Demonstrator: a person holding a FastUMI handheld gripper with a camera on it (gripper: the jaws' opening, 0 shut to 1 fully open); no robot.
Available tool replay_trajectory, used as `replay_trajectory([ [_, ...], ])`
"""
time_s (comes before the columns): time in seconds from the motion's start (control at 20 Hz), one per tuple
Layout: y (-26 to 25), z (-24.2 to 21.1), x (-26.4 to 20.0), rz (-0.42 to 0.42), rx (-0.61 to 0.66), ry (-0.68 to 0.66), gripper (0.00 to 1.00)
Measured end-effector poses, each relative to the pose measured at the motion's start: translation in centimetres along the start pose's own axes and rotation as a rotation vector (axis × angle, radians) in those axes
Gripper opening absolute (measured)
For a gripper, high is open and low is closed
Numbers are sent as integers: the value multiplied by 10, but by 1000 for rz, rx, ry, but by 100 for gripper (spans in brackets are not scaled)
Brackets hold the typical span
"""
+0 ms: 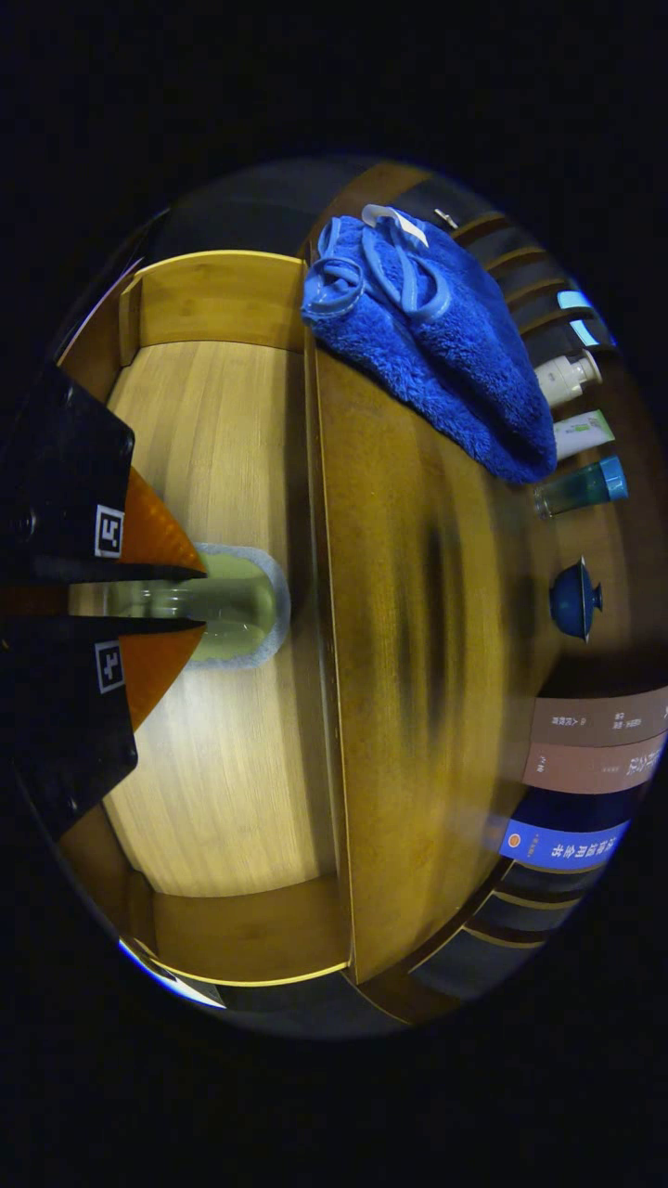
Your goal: Pull open the drawer, take out the items inside it, and place them on the countertop above the cabinet.
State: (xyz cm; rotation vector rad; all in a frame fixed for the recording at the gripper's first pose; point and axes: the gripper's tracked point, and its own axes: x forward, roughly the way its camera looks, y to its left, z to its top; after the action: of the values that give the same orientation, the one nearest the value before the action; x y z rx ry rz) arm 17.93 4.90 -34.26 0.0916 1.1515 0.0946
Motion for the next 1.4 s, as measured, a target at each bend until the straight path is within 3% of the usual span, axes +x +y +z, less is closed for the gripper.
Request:
replay_trajectory([
  [0.45, 13, -16, -84, 90, 20, -89, 18],
  [0.8, 13, 42, -163, 92, 15, -233, 18],
  [1.05, 11, 101, -155, 64, 5, -219, 18],
  [1.4, 5, 159, -98, 31, -9, -143, 18],
])
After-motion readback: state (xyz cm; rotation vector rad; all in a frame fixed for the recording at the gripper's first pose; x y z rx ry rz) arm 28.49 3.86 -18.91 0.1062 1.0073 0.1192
